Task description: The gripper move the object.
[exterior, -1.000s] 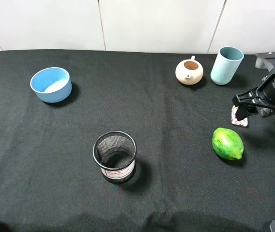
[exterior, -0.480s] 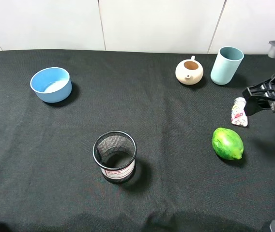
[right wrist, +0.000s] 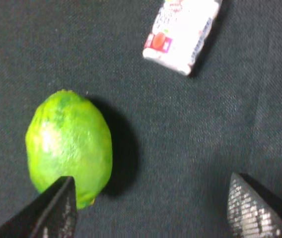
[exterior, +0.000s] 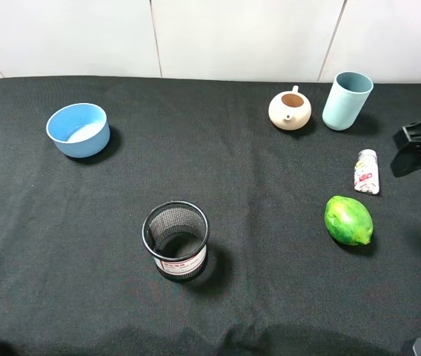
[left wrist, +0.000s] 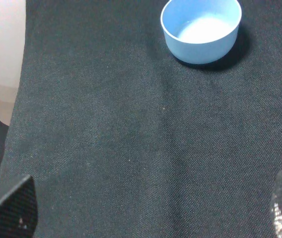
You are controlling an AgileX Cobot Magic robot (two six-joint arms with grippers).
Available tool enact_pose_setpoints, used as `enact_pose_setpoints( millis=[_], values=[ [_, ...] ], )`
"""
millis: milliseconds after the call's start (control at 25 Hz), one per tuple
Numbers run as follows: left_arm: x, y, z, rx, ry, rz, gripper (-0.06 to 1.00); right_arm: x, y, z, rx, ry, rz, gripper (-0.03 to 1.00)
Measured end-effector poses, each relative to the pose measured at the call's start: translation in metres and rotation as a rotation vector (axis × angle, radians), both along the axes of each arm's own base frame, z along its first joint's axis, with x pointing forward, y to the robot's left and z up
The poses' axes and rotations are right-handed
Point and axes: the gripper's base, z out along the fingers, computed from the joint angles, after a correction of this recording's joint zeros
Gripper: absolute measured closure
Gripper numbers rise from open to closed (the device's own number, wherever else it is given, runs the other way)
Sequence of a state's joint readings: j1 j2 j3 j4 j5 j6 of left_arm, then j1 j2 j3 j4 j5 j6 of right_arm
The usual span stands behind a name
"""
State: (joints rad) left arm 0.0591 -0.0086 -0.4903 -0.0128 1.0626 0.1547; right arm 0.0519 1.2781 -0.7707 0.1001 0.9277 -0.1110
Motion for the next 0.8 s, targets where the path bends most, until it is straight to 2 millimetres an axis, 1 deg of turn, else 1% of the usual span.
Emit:
enact_pose_setpoints(
  millis=[440, 640, 720, 800],
  values=[
    [0.000, 0.000, 0.000, 0.000, 0.000, 0.000, -0.05, -0.035, -0.001, 0.031, 0.009, -0.016, 0.004, 0.48],
    [0.000, 0.000, 0.000, 0.000, 0.000, 0.000, -0.05, -0.056, -0.001, 0.045, 0.016, -0.036, 0.008, 0.48],
    [0.000, 0.000, 0.000, 0.000, 0.000, 0.000, -0.05, -0.063, -0.002, 0.050, 0.018, -0.050, 0.007, 0.47],
    [0.000, 0.000, 0.000, 0.000, 0.000, 0.000, -0.05, -0.072, -0.002, 0.055, 0.022, -0.071, -0.001, 0.42]
  ],
)
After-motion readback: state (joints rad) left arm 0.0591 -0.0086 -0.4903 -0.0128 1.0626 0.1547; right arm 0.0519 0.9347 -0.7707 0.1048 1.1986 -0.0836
